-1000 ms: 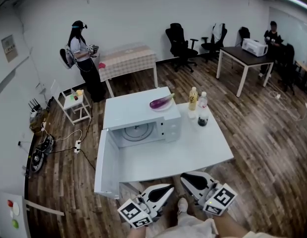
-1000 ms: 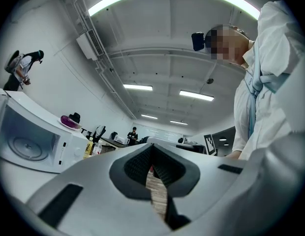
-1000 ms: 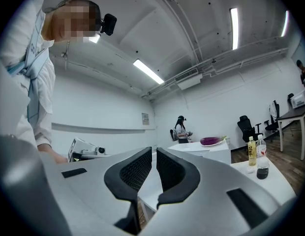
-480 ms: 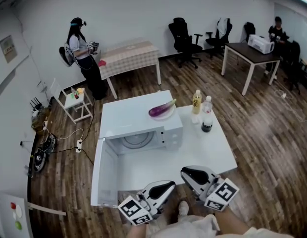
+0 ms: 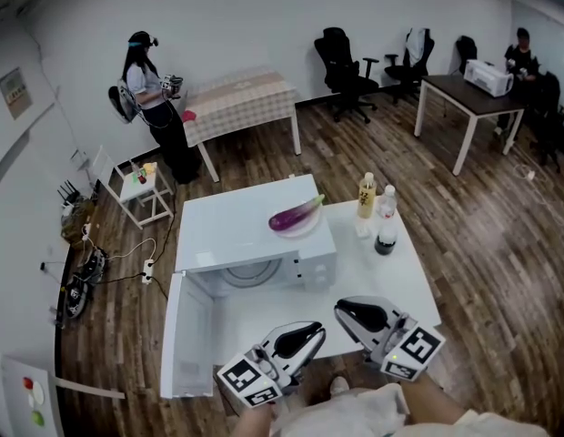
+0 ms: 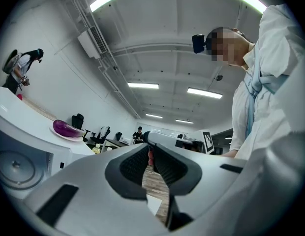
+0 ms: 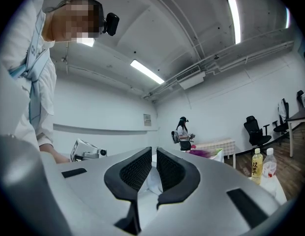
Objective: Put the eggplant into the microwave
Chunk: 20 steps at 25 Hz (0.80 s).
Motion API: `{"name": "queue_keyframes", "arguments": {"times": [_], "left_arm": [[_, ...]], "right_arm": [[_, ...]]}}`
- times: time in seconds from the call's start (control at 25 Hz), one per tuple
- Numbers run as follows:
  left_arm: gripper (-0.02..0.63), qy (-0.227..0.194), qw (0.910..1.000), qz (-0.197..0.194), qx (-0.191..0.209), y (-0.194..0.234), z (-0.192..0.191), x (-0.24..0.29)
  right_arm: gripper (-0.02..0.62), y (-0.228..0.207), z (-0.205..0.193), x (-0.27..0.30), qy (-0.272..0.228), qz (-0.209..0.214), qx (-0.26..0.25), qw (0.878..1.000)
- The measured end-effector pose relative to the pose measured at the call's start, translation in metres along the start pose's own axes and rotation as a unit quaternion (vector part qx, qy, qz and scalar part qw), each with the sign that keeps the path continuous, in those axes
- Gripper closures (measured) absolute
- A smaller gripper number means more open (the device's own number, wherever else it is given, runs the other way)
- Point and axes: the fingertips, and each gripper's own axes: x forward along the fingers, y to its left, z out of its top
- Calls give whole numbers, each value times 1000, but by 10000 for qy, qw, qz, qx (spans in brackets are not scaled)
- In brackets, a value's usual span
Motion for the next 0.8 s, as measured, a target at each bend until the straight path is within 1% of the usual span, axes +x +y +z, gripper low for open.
{"name": "queue_keyframes", "arguments": {"times": [0.24,0.44,0.56,0.8], "left_arm": [[545,82,9999,59,63,23,3,16],[531,116,9999,111,12,39,5,14],[522,168,9998,72,-16,49,6,12],[511,141,9999,29,-67,71,18,2]], "right_arm": [[560,-23,1,10,-39,55,31,10000],[560,-29,-3,24,-39,55,128,9999],[560,-32,-6,31,-32,-37,162,9999],[560,-31,-11,49,-35,-272,224,9994]]}}
